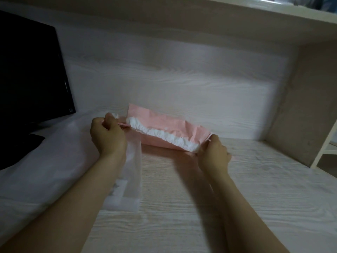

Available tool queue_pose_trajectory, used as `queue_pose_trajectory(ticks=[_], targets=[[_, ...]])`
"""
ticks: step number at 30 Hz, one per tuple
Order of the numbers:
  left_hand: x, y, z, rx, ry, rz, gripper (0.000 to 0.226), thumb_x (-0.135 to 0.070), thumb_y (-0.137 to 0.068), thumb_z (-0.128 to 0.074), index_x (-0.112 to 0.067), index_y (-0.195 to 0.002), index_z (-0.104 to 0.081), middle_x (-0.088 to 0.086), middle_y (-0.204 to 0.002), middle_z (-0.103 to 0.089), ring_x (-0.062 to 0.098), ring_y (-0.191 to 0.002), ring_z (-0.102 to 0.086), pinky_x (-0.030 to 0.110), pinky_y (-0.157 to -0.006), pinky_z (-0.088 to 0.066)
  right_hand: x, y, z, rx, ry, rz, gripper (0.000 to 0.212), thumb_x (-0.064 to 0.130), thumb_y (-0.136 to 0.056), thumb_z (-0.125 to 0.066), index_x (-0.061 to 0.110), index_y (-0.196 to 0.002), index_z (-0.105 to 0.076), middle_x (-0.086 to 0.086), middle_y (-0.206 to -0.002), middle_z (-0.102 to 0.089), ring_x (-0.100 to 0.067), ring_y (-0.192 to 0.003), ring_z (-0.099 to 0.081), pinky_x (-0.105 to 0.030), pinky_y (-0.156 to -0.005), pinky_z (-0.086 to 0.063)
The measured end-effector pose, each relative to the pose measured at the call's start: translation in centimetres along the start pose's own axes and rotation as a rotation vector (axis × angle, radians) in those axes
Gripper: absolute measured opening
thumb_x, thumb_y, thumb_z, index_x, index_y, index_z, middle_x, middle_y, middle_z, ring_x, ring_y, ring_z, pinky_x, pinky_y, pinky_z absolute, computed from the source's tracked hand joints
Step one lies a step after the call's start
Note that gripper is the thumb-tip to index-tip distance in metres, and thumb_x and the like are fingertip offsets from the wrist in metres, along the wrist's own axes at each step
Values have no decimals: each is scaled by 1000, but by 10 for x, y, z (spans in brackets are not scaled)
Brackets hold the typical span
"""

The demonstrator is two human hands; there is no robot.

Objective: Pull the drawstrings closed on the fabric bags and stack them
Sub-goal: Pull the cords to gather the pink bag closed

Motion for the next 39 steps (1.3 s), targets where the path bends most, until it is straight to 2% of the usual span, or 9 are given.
queue_pose_trajectory(ticks=[4, 7, 11, 15, 18, 24, 28, 33, 39], targets=[[4, -2, 0, 28, -11, -35, 30, -43, -92, -65, -24, -77, -48, 11, -82, -72, 29, -72, -69, 57, -78, -63, 4, 5, -4, 100, -378, -8, 20, 9, -97, -38, 17, -115, -38, -17, -98, -64, -42, -73, -68, -45, -55, -58], [3, -1, 0, 60, -15, -51, 33, -39, -90, -70, -24, -74, -45, 4, -72, -63, 19, -65, -61, 54, -75, -63, 5, -1, -4, 42, -488, -144, 13, 22, -102, -37, 21, -111, -46, -9, -95, -64, -36, -79, -67, -54, -64, -61], [3, 1, -5, 71, 77, -59, 32, -21, -105, -62, -20, -81, -42, 1, -69, -64, 5, -54, -63, 28, -58, -57, 7, 3, 9, -6, -243, -124, 47, 37, -98, -38, 9, -71, -65, -9, -72, -65, -31, -71, -61, -38, -63, -45], [4, 0, -7, 148, 42, -103, 32, -33, -108, -55, -19, -82, -42, 1, -75, -48, 9, -64, -45, 28, -61, -42, 12, 7, 9, -4, -313, -104, 56, 46, -97, -48, 11, -53, -44, 4, -49, -46, -19, -49, -44, -33, -56, -35], [3, 5, -10, 251, 4, -133, 32, -35, -111, -49, -14, -87, -48, 3, -78, -46, 10, -69, -41, 24, -57, -36, 12, 4, 9, 64, -589, -166, 52, 50, -93, -59, 15, -61, -38, 0, -55, -28, -18, -52, -28, -34, -54, -27], [3, 11, -4, 325, -297, -393, 38, -28, -111, -47, -10, -79, -40, 0, -65, -45, 17, -63, -42, 39, -61, -27, 9, 0, 17, 222, -1108, -582, 32, 43, -97, -67, 16, -81, -57, 4, -53, -30, -11, -42, -27, -26, -39, -23], [0, 9, 2, 161, -449, -389, 34, -35, -112, -44, -14, -85, -43, 17, -83, -64, 42, -82, -59, 39, -67, -36, 7, -2, 17, 18, -1324, -728, 39, 37, -103, -61, 15, -77, -42, 3, -46, -26, -12, -37, -25, -21, -38, -23], [-4, 2, 8, 41, -576, -379, 33, -41, -113, -37, -12, -100, -48, 25, -104, -68, 50, -98, -60, 44, -72, -38, 0, -5, 18, -267, -1337, -795, 39, 39, -106, -51, 12, -79, -43, -5, -54, -42, -14, -35, -41, -25, -49, -34], [1, 10, 8, 214, -697, -507, 20, -34, -109, -43, -14, -109, -43, 29, -91, -67, 52, -86, -63, 46, -66, -40, 2, -8, 21, -317, -1556, -797, 31, 33, -106, -57, 2, -107, -52, -13, -94, -57, -24, -70, -71, -40, -76, -65]])
Point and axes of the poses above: each hand's wrist, its own y-axis away from the middle knuckle, its own z-axis out of the back of the hand, x = y × z, the point moved 1 cm from there along -y, towards the middle knuckle
